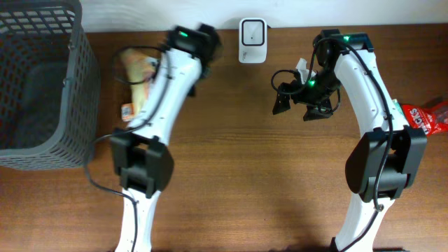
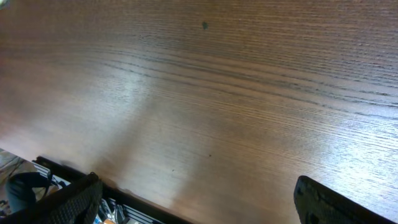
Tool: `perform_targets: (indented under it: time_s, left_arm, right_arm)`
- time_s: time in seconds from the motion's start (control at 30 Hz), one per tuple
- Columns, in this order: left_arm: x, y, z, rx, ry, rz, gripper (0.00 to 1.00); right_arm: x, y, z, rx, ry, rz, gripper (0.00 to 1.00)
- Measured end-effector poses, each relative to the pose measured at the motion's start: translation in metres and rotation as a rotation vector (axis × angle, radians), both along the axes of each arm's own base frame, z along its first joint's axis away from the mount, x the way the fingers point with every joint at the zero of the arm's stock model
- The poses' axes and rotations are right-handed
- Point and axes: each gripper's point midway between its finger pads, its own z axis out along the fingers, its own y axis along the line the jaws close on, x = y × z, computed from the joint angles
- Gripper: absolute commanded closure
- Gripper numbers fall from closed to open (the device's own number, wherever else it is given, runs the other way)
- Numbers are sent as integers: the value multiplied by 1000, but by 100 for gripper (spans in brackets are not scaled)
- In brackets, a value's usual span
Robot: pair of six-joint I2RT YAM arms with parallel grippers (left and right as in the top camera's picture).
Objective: Scan the item barcode
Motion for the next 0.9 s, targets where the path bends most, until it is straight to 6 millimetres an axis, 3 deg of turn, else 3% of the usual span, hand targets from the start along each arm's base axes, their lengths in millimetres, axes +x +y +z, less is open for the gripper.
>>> perform_targets:
  time_s: [0.17,0.3,0.4,0.57,0.63,0.7,0.8,0.9]
  left_arm:
    - [-26,-56,-27,43,71,-146,1]
    - [-25,-71,-20,-2,43,-160,1]
    - [-11,-54,-7,-123,10,-75,1]
    - [2,18,3,-268,9,123,1]
    - [5,33,5,-286,9,154,1]
    - [9,39,13,-325,-14,162,1]
    - [19,40,52,-404,-128,151,1]
    - [19,56,112,-481,-296,156,1]
  right_arm:
    - [0,-1,0,0,2,-3,2]
    - [-2,-9,0,0,17,-22,2]
    - [-3,-17,1,-1,31,-45,1]
    - [8,-16,1,24,-22,-37,2]
    - [16,-7,2,47,-62,-22,1]
    - [29,14,5,90,-131,12,2]
    - [41,55,6,138,-211,72,2]
    - [50,98,0,176,-260,115,2]
